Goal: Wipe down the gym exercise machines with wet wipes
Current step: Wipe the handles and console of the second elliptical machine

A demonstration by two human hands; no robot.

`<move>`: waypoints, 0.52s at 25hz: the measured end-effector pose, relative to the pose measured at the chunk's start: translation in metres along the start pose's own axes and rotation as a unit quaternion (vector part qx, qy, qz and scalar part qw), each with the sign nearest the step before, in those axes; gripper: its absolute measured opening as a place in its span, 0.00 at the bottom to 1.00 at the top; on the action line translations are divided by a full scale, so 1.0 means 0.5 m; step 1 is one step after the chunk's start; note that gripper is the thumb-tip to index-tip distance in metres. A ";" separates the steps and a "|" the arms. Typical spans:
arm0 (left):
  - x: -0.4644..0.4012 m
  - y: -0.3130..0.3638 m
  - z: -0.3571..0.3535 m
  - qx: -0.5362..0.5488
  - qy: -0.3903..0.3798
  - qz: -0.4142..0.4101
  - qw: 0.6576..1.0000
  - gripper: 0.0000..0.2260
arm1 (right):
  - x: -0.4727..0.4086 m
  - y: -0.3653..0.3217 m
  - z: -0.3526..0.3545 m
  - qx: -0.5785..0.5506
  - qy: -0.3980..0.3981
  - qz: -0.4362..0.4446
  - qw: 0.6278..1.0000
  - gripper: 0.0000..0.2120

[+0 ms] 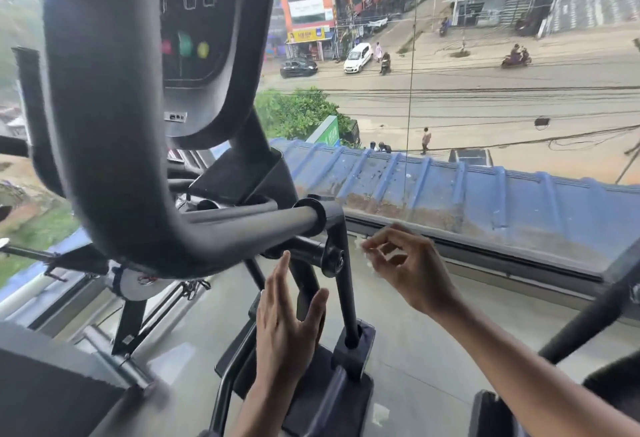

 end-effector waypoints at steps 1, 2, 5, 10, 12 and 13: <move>-0.006 0.002 -0.004 0.000 0.001 -0.001 1.000 0.35 | -0.023 0.003 -0.002 -0.007 0.001 0.000 1.000 0.07; -0.009 0.009 -0.005 -0.001 0.002 -0.004 1.000 0.34 | -0.044 0.005 -0.003 -0.014 0.005 0.002 1.000 0.07; -0.011 -0.001 0.001 -0.033 0.018 0.015 0.999 0.32 | -0.123 0.029 -0.013 -0.052 0.010 0.012 0.999 0.07; 0.013 -0.026 0.002 -0.076 0.081 0.105 0.988 0.36 | -0.205 0.031 -0.072 -0.113 -0.052 0.084 0.989 0.07; 0.012 -0.028 -0.035 -0.113 0.120 0.164 0.973 0.39 | -0.259 0.004 -0.068 -0.098 -0.119 0.192 0.969 0.06; 0.016 -0.032 -0.041 -0.119 0.149 0.167 0.967 0.39 | -0.280 -0.008 -0.046 -0.053 -0.123 0.253 0.958 0.05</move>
Point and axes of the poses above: each hand's wrist, its own x-axis away from the middle knuckle, its own z-axis out of the back of the hand, y = z × x, the point moved 8 cm from there along -x, towards the middle knuckle, and after that the axes turned 13 degrees about x, right-handed, at the moved point
